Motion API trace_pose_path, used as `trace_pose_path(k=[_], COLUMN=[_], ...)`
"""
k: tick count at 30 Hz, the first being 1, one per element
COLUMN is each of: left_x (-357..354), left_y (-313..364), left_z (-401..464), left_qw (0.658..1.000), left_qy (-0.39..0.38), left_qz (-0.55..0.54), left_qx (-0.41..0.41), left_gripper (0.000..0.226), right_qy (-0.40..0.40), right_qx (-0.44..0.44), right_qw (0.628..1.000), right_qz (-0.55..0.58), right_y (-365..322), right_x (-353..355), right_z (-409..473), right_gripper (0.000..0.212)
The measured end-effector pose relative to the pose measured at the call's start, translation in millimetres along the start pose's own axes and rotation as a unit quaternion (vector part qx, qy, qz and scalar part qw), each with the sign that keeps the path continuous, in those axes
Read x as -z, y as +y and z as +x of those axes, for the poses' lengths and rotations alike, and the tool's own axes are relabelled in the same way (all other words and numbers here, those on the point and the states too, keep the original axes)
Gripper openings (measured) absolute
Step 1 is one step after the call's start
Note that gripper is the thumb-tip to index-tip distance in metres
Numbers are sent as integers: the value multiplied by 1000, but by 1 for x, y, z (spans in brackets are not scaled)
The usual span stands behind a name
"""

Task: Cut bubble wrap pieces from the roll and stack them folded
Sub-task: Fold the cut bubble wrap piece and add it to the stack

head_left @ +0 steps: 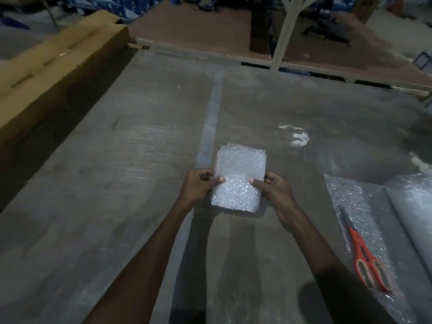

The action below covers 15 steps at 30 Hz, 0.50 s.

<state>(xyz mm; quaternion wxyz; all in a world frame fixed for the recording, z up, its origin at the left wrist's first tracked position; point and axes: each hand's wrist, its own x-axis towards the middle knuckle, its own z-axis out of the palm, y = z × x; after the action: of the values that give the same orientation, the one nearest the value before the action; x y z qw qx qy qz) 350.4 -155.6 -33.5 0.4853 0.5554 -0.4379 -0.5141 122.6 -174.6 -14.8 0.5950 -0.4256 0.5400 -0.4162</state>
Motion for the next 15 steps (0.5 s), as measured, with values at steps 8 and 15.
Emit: trace_pose_path(k=[8,15], left_x=[93,143], left_y=[-9,-10], left_z=[42,83], left_qw=[989,974], left_qy=[129,126], left_qz=[31,182], left_qx=[65,36], left_gripper=[26,33], right_qy=[-7,52], right_qx=[-57,-44], right_qw=[998,991], right_qz=[-28,-114], right_y=[-3,6], right_x=[-108,-167], right_z=[60,99], right_gripper=[14,22])
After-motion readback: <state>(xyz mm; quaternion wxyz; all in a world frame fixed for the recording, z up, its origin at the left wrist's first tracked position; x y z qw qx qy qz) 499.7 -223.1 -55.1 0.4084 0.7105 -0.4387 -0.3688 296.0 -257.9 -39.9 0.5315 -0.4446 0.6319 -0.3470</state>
